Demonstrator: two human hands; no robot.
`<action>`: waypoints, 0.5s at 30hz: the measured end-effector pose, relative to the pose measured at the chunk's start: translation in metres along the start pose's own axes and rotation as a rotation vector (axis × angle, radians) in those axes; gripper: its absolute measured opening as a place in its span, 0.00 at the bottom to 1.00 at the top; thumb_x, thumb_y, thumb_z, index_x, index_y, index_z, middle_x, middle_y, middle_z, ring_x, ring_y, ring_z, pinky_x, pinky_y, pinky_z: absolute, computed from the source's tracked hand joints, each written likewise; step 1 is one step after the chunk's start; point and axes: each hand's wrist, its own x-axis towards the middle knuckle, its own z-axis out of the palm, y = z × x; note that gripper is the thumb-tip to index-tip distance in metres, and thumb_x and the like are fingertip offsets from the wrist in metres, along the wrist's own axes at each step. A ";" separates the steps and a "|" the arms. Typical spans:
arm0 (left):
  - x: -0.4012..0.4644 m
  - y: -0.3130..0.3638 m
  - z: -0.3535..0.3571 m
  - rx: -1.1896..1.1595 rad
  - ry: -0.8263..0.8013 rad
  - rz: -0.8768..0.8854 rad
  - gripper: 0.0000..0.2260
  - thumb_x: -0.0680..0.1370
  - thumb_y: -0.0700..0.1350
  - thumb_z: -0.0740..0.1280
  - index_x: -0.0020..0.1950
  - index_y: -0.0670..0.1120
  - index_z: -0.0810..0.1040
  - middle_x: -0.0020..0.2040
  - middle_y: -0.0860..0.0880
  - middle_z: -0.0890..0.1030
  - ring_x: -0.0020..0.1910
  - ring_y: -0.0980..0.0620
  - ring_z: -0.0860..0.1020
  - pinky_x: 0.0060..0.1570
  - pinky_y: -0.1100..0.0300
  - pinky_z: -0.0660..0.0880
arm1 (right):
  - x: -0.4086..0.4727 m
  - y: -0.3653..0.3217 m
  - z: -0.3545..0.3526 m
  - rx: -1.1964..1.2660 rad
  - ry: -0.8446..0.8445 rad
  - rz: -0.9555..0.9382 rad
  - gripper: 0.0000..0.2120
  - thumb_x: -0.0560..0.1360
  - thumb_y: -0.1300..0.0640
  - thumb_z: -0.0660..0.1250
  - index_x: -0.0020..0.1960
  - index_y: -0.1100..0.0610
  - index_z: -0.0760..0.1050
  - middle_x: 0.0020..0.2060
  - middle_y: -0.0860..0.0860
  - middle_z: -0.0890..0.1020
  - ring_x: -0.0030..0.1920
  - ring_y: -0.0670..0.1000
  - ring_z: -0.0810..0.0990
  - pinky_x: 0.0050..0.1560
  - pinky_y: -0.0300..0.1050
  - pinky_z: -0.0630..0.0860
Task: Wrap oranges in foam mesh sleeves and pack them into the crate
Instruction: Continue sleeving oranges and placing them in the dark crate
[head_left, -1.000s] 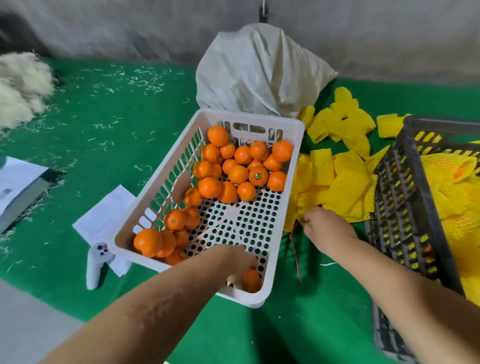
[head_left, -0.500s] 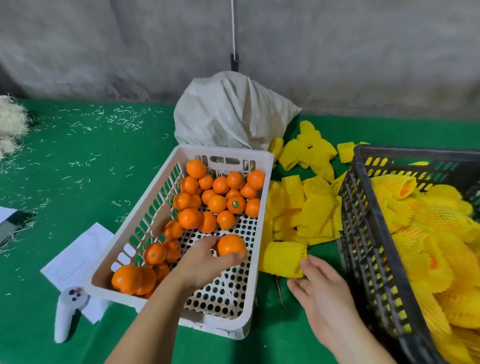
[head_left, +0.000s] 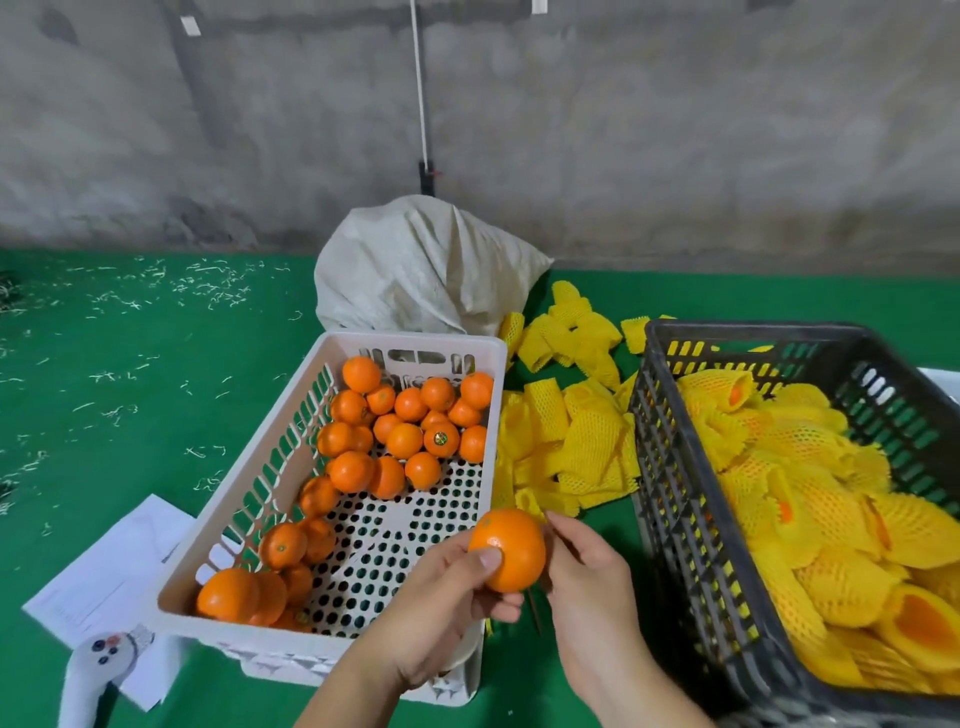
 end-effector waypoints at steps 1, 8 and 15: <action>0.000 0.000 0.001 0.003 0.003 0.012 0.44 0.64 0.59 0.84 0.68 0.31 0.74 0.47 0.40 0.83 0.40 0.47 0.80 0.42 0.58 0.80 | 0.000 0.000 0.000 -0.010 0.018 -0.013 0.09 0.80 0.58 0.71 0.52 0.44 0.84 0.53 0.43 0.86 0.58 0.49 0.83 0.63 0.53 0.78; -0.001 -0.002 0.003 0.010 0.004 0.060 0.37 0.68 0.52 0.81 0.71 0.36 0.75 0.53 0.37 0.82 0.41 0.44 0.78 0.41 0.56 0.78 | -0.005 -0.001 0.002 -0.193 0.070 -0.293 0.04 0.81 0.53 0.69 0.49 0.45 0.81 0.45 0.36 0.83 0.47 0.40 0.81 0.48 0.42 0.75; -0.010 0.003 0.002 0.011 -0.044 -0.013 0.37 0.62 0.53 0.72 0.66 0.33 0.73 0.38 0.41 0.82 0.32 0.49 0.79 0.38 0.59 0.77 | -0.003 0.001 -0.008 -0.357 -0.011 -0.337 0.10 0.78 0.59 0.72 0.51 0.43 0.79 0.45 0.42 0.85 0.48 0.39 0.82 0.50 0.40 0.78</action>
